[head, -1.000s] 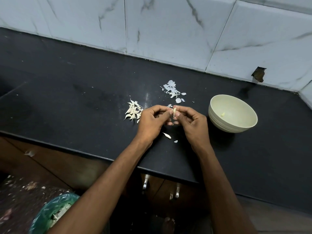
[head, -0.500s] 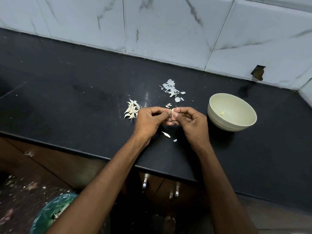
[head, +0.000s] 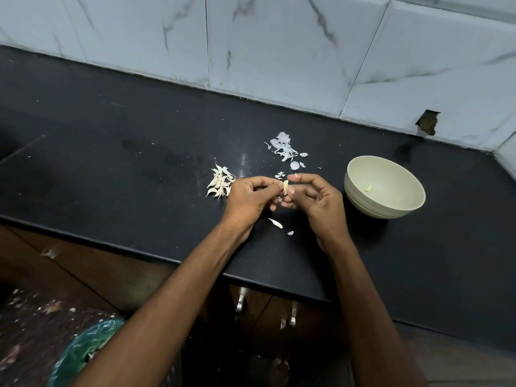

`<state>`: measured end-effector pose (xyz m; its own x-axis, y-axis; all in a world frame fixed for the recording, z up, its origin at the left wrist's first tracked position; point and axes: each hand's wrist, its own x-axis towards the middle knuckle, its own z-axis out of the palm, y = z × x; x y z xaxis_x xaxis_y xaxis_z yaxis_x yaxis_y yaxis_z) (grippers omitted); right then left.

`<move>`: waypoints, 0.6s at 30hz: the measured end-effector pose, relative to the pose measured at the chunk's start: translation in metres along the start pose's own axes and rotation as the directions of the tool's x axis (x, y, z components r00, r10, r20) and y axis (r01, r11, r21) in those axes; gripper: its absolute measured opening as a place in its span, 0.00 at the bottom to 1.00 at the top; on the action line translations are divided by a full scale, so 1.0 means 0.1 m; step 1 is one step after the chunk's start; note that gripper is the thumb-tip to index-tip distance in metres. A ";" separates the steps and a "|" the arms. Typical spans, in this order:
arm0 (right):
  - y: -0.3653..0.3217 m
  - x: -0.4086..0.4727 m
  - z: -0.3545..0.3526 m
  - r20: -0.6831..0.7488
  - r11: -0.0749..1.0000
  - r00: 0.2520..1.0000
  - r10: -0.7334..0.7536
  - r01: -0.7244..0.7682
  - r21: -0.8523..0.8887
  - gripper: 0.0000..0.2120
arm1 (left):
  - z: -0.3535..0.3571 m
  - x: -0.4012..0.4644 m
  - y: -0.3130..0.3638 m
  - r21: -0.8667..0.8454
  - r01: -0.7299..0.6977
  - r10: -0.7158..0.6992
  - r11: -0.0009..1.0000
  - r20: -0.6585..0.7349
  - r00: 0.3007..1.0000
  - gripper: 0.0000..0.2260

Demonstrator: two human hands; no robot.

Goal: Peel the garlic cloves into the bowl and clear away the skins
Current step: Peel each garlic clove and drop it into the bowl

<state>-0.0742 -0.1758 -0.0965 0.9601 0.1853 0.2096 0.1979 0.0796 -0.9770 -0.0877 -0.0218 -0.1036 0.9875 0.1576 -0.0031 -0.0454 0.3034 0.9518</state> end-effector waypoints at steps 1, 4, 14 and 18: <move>0.00 0.00 0.01 -0.006 1.000 1.000 0.003 -0.003 -0.004 0.09 | 0.00 0.00 0.00 0.006 -0.004 0.004 1.000 -0.011 1.000 0.03; 0.01 0.01 0.03 -0.027 0.999 1.000 -0.001 0.000 -0.046 0.08 | 0.02 -0.01 -0.01 0.041 -0.028 0.029 0.999 -0.024 0.999 0.02; 0.02 0.01 0.05 -0.096 0.994 0.994 -0.048 0.038 -0.104 0.07 | 0.04 -0.02 0.00 0.111 -0.044 0.046 0.993 -0.010 0.999 0.05; 0.03 0.02 0.04 -0.107 0.996 0.994 -0.022 0.013 -0.083 0.08 | 0.03 0.00 -0.03 0.086 -0.029 0.030 0.996 -0.008 1.000 0.05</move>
<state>-0.0724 -0.1710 -0.0993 0.9711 0.0774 0.2257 0.2263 0.0001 -0.9740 -0.0875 -0.0251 -0.1053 0.9844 0.1744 0.0227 -0.0609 0.2170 0.9743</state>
